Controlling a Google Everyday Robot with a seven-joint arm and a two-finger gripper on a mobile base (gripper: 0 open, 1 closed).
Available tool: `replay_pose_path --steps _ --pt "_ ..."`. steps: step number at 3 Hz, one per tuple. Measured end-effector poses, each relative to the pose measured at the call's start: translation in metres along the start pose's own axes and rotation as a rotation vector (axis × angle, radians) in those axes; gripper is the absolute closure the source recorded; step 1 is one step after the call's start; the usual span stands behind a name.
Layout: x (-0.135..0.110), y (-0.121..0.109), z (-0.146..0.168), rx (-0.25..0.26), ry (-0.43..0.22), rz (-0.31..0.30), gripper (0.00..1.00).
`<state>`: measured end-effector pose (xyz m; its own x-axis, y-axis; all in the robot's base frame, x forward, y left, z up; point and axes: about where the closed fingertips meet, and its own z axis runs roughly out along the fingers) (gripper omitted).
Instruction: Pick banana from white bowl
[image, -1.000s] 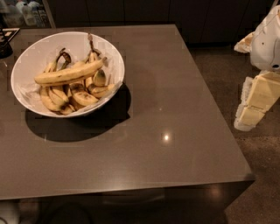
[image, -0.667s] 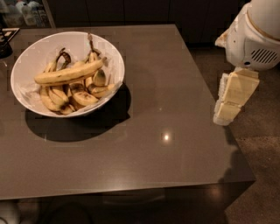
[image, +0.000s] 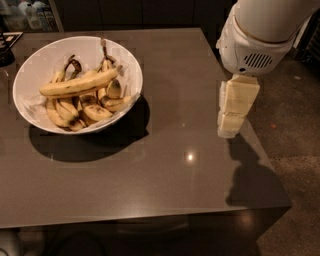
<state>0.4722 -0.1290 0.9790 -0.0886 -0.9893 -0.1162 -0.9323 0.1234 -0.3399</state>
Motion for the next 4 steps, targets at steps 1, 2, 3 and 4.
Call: replay_pose_path --steps 1,2,3,4 --pt "-0.025 -0.021 0.005 0.075 -0.019 0.014 0.0" --pt "-0.065 -0.057 0.009 0.174 -0.062 -0.02 0.0" --pt "-0.093 -0.074 0.015 0.176 -0.109 -0.071 0.0" --pt "-0.095 -0.075 0.015 0.176 -0.112 -0.074 0.0"
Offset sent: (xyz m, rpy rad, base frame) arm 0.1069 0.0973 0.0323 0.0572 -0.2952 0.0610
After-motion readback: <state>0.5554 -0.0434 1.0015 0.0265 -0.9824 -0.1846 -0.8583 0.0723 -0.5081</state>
